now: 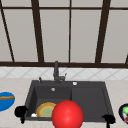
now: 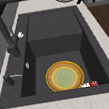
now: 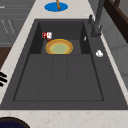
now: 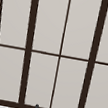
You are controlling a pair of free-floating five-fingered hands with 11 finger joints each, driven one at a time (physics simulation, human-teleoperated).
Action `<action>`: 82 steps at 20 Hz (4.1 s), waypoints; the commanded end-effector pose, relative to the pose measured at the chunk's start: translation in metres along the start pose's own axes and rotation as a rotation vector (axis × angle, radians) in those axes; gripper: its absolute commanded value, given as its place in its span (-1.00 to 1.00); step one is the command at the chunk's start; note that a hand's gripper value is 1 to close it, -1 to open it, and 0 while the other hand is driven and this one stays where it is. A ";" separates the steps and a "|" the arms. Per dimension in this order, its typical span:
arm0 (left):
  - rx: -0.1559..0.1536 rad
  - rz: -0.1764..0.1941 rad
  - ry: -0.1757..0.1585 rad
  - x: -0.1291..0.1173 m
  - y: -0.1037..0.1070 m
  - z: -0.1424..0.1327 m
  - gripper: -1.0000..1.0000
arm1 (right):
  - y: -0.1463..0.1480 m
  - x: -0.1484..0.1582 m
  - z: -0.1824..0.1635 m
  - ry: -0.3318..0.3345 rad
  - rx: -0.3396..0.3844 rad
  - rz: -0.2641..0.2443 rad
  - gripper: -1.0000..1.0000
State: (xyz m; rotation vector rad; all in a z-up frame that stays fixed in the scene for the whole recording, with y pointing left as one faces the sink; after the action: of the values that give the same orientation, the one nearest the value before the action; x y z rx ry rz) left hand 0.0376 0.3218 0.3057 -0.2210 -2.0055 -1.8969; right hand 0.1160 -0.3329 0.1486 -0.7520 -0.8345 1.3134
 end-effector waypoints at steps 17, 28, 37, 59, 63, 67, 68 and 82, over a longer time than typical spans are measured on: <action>0.007 -0.011 0.005 -0.001 0.000 0.000 0.00 | -0.043 -0.083 -0.029 -0.032 0.104 -0.034 -1.00; 0.009 -0.012 0.006 -0.001 0.000 0.000 0.00 | -0.065 -0.144 -0.056 -0.046 0.107 -0.066 -1.00; 0.009 -0.013 0.006 -0.001 0.000 0.000 0.00 | -0.048 -0.204 -0.085 -0.054 -0.003 -0.008 -1.00; 0.009 -0.013 0.007 -0.001 0.000 0.000 0.00 | -0.131 -0.243 -0.115 -0.256 0.060 -0.054 -1.00; 0.009 -0.013 0.007 -0.001 0.000 0.000 0.00 | -0.131 -0.247 -0.133 -0.224 0.010 -0.024 -1.00; 0.009 -0.013 0.007 -0.001 0.000 0.000 0.00 | -0.125 -0.258 -0.147 -0.196 -0.039 -0.022 -1.00; 0.009 -0.013 0.007 -0.001 0.000 0.000 0.00 | -0.123 -0.262 -0.149 -0.192 -0.053 -0.020 -1.00; 0.009 -0.013 0.007 -0.001 0.000 0.000 0.00 | -0.099 -0.276 -0.195 -0.066 -0.028 0.102 -1.00</action>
State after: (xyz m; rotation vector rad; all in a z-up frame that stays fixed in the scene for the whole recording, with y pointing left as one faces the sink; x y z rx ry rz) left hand 0.0382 0.3215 0.3051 -0.1993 -2.0156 -1.8935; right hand 0.3074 -0.6282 0.1203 -0.7429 -0.9296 1.3865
